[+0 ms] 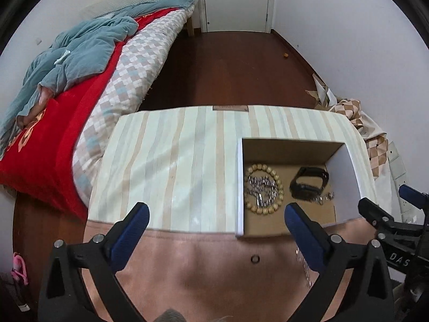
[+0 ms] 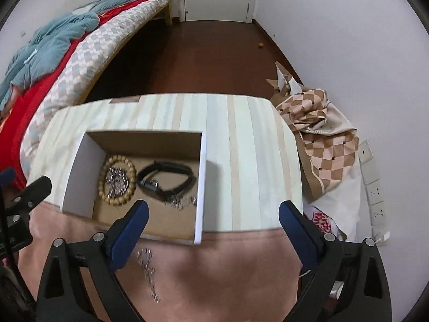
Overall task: Organize jewelry
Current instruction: 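Lift both open tools back from the box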
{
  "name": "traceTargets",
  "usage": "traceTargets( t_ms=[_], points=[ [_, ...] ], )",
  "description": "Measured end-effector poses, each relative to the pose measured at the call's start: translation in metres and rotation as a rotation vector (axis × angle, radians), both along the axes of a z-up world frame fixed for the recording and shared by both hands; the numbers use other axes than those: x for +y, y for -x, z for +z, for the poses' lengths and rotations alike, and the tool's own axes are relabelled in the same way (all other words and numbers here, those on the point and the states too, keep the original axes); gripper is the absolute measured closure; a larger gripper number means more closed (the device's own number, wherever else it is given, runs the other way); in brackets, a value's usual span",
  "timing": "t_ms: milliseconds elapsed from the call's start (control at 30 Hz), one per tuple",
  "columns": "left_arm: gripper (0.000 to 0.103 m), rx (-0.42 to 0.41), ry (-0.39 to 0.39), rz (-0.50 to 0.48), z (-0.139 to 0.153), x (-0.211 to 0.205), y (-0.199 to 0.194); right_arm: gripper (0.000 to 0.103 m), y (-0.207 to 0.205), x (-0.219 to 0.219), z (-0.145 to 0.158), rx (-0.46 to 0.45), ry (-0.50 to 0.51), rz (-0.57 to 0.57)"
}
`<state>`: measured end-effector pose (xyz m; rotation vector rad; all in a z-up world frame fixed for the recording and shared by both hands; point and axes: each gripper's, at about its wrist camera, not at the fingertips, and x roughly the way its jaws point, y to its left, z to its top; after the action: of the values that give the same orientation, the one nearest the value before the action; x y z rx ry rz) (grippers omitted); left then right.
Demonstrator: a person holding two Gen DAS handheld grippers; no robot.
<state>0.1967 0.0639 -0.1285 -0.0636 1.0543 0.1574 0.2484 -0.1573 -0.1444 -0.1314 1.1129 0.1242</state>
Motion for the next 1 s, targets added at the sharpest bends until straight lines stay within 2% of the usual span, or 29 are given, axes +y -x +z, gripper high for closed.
traceTargets(
  t_ms=[233,500,767,1000],
  points=[
    [0.0,-0.028,-0.007,0.015,0.018,0.0,0.034,0.002,0.035,0.003,0.016,-0.025,-0.006,-0.014],
    [0.0,-0.104,-0.062,0.022,0.051,-0.009,0.072,0.002,0.075,0.002,0.054,-0.097,-0.026,-0.013],
    [0.0,-0.164,-0.038,0.009,0.082,-0.015,0.099,0.002,0.109,-0.003,0.096,-0.174,-0.045,-0.01],
    [0.0,-0.181,-0.02,0.027,0.088,-0.012,0.112,0.002,0.13,-0.007,0.12,-0.219,-0.078,-0.018]
  ],
)
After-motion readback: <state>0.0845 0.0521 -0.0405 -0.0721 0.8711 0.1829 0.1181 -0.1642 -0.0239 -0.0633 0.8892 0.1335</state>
